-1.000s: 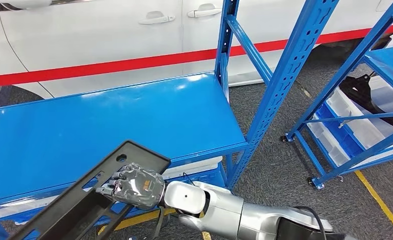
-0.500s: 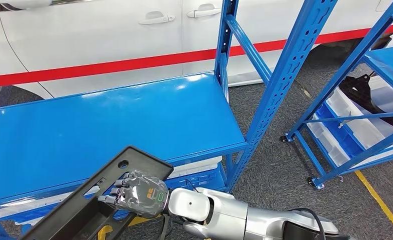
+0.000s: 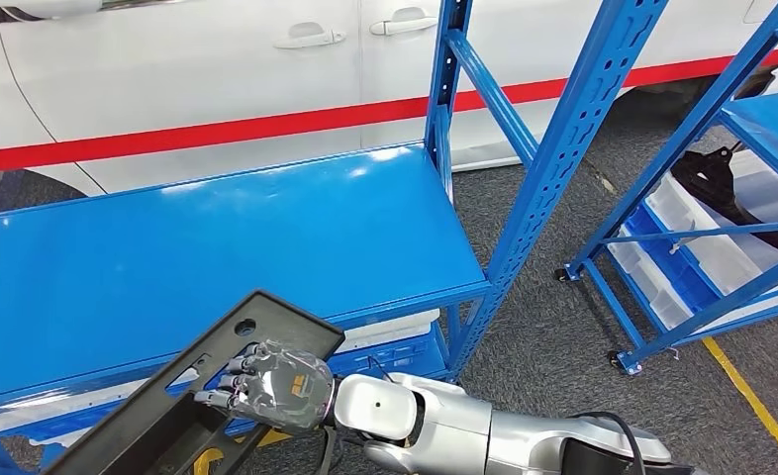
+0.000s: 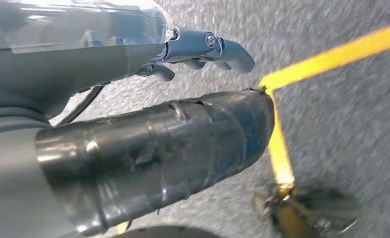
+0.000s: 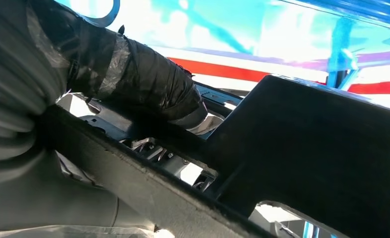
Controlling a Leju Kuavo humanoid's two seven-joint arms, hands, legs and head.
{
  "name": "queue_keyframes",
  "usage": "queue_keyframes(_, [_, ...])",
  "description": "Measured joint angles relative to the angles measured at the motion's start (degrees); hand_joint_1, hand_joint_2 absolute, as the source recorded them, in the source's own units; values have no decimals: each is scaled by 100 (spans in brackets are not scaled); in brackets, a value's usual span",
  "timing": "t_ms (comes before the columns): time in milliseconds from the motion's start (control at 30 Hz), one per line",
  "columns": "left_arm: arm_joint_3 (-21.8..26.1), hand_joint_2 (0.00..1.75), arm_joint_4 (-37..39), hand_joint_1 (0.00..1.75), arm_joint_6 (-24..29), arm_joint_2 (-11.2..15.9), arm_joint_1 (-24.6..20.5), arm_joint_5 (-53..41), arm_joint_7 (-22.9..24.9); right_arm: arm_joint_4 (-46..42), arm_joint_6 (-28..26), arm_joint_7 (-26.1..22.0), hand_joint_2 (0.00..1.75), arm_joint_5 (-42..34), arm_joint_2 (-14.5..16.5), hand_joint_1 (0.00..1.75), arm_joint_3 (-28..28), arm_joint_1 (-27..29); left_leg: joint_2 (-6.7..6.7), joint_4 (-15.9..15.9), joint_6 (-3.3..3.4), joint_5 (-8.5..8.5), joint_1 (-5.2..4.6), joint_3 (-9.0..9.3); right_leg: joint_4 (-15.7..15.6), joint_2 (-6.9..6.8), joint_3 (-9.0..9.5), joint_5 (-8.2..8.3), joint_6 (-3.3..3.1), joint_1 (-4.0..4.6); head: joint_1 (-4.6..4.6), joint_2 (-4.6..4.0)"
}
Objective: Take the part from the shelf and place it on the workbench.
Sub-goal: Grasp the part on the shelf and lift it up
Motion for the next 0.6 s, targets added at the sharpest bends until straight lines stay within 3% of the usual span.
queue_keyframes(100, [29, 0, 0, 0, -405, -9, 2, 140, -98, -49, 13, 3, 175, -84, 1, 175, 75, -59, 0, 0, 0, 0, 0, 0, 0, 0, 0, 0, 0, 0, 0, 0])
queue_keyframes(300, [326, 0, 0, 0, -289, -36, 7, 442, -867, -186, 135, 104, 175, -437, -6, 175, 95, -150, 0, 0, 0, 0, 0, -1, 0, 1, 0, 0, 0, -1, -1, 0])
queue_keyframes(467, [432, 0, 0, 0, -1321, -45, -25, 474, -869, -389, 602, 250, 175, -569, 232, 175, 93, -607, 1, 0, -1, 1, 0, 2, 6, 3, -1, 1, 0, -1, 1, 0])
queue_keyframes(600, [451, 0, 0, 0, -1435, -90, -18, 381, -879, -520, 790, 383, 175, -593, 425, 175, 102, -895, 1, 0, -2, 2, 0, 3, 7, 2, 0, 0, -1, 0, 2, 0])
